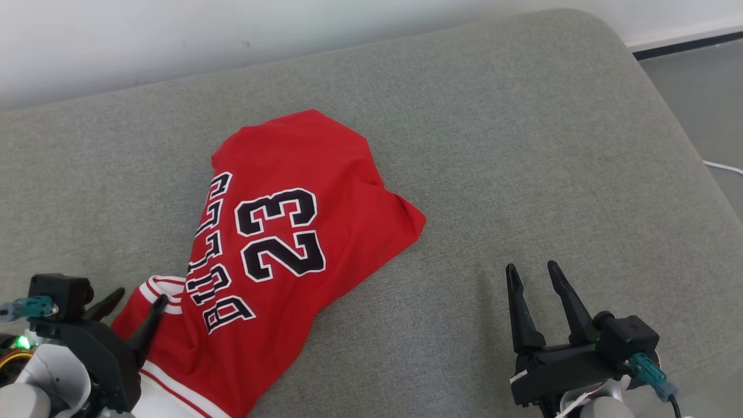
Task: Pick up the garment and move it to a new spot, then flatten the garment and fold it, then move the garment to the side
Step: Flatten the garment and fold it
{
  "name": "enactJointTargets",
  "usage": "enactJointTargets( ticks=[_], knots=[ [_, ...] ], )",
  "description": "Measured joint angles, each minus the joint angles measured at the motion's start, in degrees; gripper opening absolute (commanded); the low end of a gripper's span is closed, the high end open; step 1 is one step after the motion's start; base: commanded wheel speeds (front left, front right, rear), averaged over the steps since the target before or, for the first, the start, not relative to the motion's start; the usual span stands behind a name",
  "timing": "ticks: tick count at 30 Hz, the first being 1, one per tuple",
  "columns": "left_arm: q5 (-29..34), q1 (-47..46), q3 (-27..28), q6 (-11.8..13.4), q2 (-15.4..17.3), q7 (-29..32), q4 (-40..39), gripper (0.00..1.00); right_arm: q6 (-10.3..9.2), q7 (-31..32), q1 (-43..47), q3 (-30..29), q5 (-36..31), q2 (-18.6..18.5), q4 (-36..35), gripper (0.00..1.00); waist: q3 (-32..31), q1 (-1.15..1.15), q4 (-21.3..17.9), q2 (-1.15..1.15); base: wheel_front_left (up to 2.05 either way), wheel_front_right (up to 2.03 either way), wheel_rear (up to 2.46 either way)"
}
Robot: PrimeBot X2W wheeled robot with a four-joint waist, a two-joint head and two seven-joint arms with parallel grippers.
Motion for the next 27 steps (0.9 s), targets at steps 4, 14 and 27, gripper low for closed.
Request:
enactJointTargets(
  ticks=[4,14,27],
  knots=[
    [-2.46,-1.33,-1.09,0.00,-0.54,0.21,3.64,1.00,0.00,0.00,-0.68,0.11,0.09,0.01,-0.01,1.00,0.63,0.00,-0.65,0.00,0.00,0.00,0.00],
    [-4.55,-3.75,-2.31,-0.01,-2.48,-7.38,10.76,0.00,0.00,0.00,0.12,-1.71,-0.77,-0.04,0.11,1.00,0.07,-0.01,0.05,0.00,0.00,0.00,0.00],
    [-4.16,3.42,4.41,8.55,-4.93,-22.31,7.10,0.00,0.00,0.00,1.39,-2.96,-2.77,0.01,0.27,1.00,-2.96,-0.01,6.62,0.00,0.00,0.00,0.00]
  ],
)
